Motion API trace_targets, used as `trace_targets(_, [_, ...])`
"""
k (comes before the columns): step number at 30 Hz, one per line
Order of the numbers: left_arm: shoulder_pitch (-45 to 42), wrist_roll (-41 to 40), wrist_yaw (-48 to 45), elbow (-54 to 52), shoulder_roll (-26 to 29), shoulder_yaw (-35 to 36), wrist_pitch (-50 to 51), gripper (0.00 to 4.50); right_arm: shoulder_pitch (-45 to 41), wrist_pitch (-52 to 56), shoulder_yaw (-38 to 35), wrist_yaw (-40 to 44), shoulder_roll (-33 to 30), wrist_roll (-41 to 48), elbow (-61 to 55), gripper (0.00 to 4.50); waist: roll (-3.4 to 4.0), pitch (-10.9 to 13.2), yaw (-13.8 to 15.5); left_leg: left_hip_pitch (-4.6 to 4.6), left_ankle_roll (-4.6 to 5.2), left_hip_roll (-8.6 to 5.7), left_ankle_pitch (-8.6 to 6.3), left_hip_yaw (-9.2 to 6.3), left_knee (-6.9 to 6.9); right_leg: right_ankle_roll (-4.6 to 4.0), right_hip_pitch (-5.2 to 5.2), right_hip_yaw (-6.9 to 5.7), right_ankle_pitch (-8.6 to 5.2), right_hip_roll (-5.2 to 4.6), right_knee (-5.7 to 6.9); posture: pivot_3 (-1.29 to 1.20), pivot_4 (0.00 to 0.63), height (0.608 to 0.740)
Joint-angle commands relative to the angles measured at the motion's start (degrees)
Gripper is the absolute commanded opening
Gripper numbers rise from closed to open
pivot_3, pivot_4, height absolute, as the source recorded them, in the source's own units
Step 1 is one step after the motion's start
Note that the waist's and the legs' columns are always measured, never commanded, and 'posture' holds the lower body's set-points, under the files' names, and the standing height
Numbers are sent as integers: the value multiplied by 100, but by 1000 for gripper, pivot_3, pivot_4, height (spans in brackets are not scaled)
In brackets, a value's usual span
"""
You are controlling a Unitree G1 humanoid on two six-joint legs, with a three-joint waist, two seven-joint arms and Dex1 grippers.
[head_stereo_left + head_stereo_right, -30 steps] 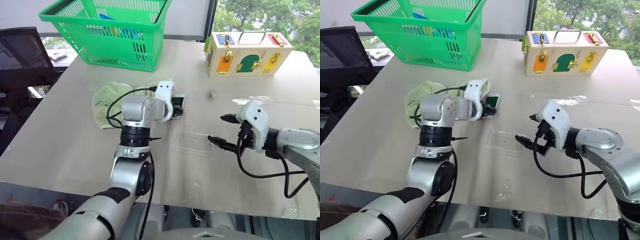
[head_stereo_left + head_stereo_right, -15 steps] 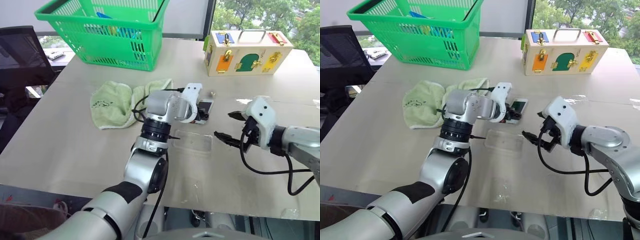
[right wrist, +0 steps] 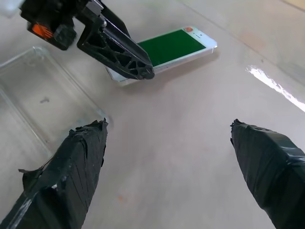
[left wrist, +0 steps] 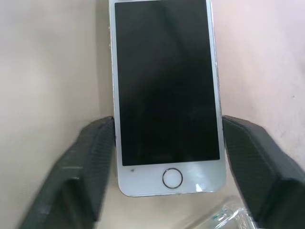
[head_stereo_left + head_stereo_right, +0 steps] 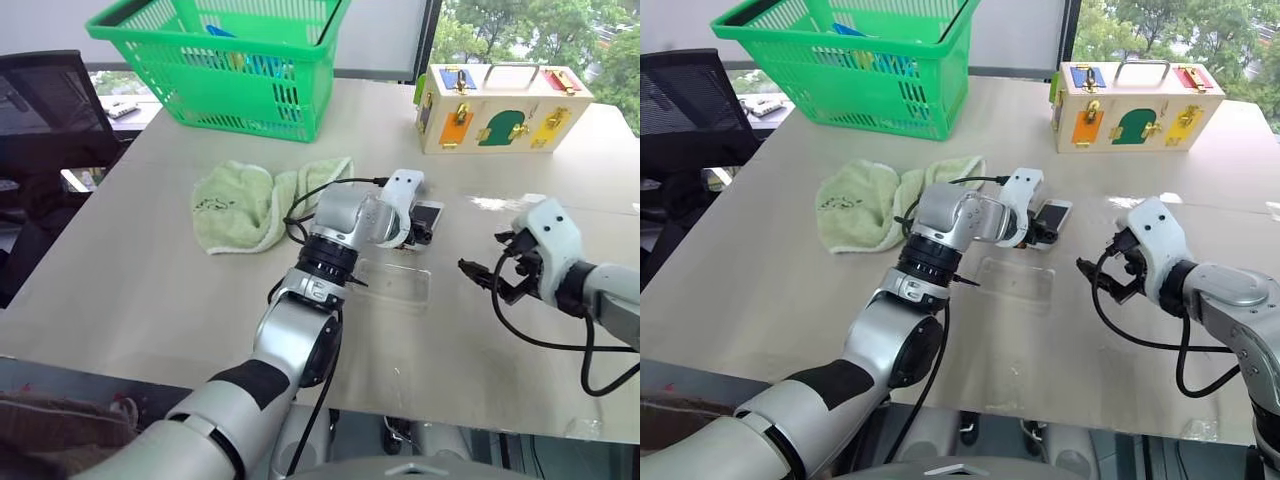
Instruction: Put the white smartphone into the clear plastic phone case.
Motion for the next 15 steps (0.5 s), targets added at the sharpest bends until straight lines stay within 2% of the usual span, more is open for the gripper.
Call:
trace_targets(1, [-134, -72, -84, -235, -293, -121, -90, 4393, 39, 115, -263, -149, 2, 7, -210, 4500, 0, 0, -35, -1, 1, 0, 1, 0, 4, 2, 0, 2, 2, -1, 0, 0, 150, 740])
trace_targets(5, [300, -473, -568, -1553, 460, 16, 438, 4393, -390, 498, -162, -746, 524, -178, 20, 4500, 0, 1, -155, -4, 3, 5, 1, 2, 7, 3, -8, 23, 4, 3, 4, 0, 150, 740])
trace_targets(6, [442, -577, -775, -1906, 715, -34, 435, 4393, -530, 634, -48, -907, 594, -279, 82, 4500, 1, 1, -217, -4, 2, 5, 1, 1, 6, 3, -10, 27, 3, 4, 6, 0, 150, 740])
trace_targets(8, [899, -1104, -1527, -2717, 1282, 251, 147, 4393, -911, 875, -64, -1221, 1139, -356, 310, 4500, 3, 0, -264, 0, 0, 11, 3, 7, -13, 2, -21, 44, 3, 12, 11, 0, 150, 740])
trace_targets(10, [1201, -1599, -1993, -3101, 1515, 635, -11, 4393, -1134, 1024, -103, -1373, 1483, -409, 414, 4500, 6, 0, -328, 15, -3, 15, 4, 6, -24, -3, -25, 74, 2, 21, 15, 0, 150, 740])
trace_targets(15, [2414, -1704, -3617, -4039, 2966, 842, -1985, 4393, -1526, 1075, 168, -1851, 2352, -695, 706, 4500, 12, 1, -323, 12, -22, 15, 15, 9, -28, -10, -30, 73, 3, 42, 17, 0, 150, 740])
